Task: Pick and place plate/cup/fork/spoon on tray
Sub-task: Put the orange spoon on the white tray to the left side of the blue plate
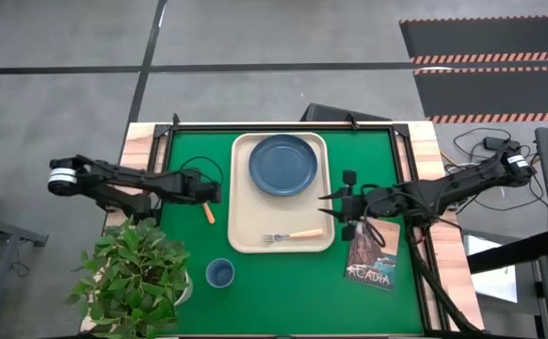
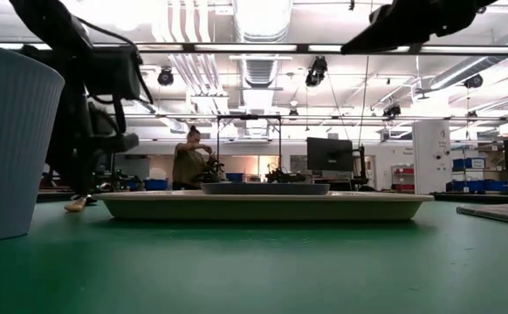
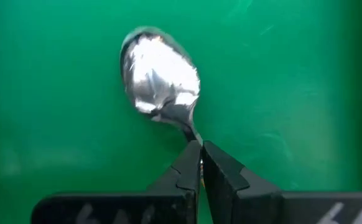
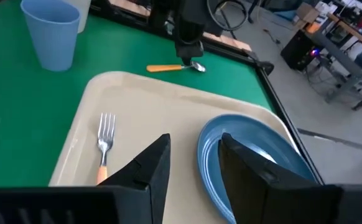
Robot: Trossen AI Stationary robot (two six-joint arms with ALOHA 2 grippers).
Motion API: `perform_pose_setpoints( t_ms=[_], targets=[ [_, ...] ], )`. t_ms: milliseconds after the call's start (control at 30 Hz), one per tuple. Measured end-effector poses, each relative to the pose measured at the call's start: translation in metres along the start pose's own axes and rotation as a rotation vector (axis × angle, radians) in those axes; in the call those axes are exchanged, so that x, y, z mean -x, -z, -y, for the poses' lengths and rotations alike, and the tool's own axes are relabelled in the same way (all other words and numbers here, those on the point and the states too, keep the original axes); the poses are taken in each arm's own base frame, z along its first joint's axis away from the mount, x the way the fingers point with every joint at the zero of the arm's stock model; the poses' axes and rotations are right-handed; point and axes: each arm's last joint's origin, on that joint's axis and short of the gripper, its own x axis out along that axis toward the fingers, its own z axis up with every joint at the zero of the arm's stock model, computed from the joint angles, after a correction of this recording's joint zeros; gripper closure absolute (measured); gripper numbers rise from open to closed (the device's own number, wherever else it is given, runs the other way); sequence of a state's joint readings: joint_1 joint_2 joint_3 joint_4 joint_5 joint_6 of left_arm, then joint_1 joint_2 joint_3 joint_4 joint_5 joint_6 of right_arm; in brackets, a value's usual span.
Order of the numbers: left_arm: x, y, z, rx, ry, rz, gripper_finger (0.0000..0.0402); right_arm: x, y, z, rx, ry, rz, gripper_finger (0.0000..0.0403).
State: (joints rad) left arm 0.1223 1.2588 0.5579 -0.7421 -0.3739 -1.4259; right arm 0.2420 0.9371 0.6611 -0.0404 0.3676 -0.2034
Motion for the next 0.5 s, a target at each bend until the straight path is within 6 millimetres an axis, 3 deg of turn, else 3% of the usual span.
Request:
perform_pose_setpoints(
  t_ms=[500],
  targets=[
    [0.0008,0.0018,0.0003,0.038,0.014,-0.079,0.0400,0.0087,0.0006,0.0033,0.035,0.005,0.023,0.0271]
  ],
)
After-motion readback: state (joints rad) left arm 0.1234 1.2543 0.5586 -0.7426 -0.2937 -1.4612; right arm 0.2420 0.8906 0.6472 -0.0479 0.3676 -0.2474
